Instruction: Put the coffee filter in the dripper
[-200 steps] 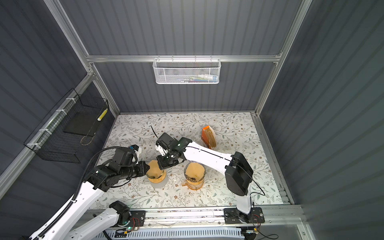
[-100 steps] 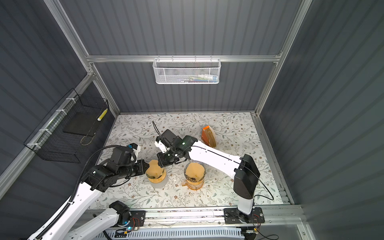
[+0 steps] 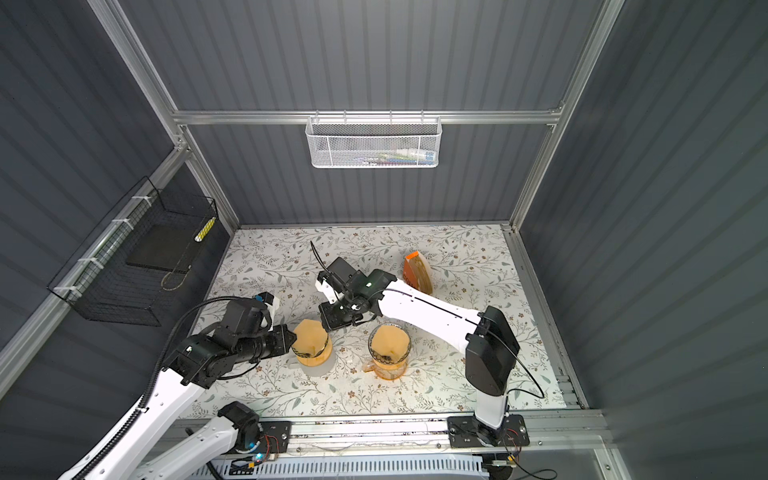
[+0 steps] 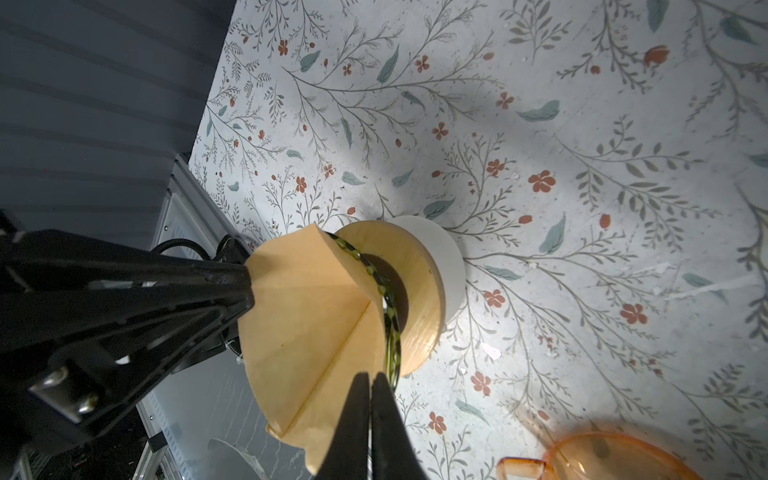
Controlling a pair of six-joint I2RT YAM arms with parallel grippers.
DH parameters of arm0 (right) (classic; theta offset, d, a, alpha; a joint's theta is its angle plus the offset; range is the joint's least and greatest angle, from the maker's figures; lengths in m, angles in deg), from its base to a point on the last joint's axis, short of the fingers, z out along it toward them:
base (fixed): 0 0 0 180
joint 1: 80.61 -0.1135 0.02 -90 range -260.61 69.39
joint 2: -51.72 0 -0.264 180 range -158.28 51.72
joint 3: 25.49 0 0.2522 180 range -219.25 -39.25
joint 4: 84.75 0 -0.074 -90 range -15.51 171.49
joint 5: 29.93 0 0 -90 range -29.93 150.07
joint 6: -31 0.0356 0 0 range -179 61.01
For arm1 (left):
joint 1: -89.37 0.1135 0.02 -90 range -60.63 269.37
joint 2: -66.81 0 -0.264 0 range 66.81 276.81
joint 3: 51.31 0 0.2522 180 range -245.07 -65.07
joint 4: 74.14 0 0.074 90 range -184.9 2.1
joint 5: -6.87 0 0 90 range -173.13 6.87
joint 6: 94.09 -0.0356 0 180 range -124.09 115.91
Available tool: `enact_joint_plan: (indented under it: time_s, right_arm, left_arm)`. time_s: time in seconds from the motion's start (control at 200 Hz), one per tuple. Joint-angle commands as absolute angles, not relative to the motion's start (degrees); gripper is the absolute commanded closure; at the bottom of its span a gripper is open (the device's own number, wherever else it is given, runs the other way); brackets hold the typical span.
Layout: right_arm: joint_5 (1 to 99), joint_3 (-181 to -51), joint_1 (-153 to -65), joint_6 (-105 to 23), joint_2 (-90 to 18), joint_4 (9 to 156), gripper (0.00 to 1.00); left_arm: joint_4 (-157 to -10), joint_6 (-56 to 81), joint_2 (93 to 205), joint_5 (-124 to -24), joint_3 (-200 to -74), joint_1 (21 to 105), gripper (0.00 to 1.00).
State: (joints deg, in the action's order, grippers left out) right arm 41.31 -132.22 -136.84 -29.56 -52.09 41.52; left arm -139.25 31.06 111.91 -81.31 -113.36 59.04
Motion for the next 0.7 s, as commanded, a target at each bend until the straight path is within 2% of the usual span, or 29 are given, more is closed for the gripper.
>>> enact_joint_plan:
  time_s: [0.0, 0.285, 0.695]
  right_arm:
    - [41.46, -131.47, -136.68, -30.51, -53.13, 41.33, 0.92]
    - [38.99, -130.83, -136.71, -29.75, -54.29, 42.21, 0.92]
    - [40.28, -130.43, -136.75, -30.12, -54.44, 41.45, 0.92]
  left_arm:
    - [-139.49, 31.68, 111.15, -81.51, -112.41, 59.00, 0.85]
    - [-139.32, 32.11, 110.78, -81.46, -111.68, 58.96, 0.85]
    - [-138.57, 32.30, 111.17, -81.20, -110.67, 58.96, 0.85]
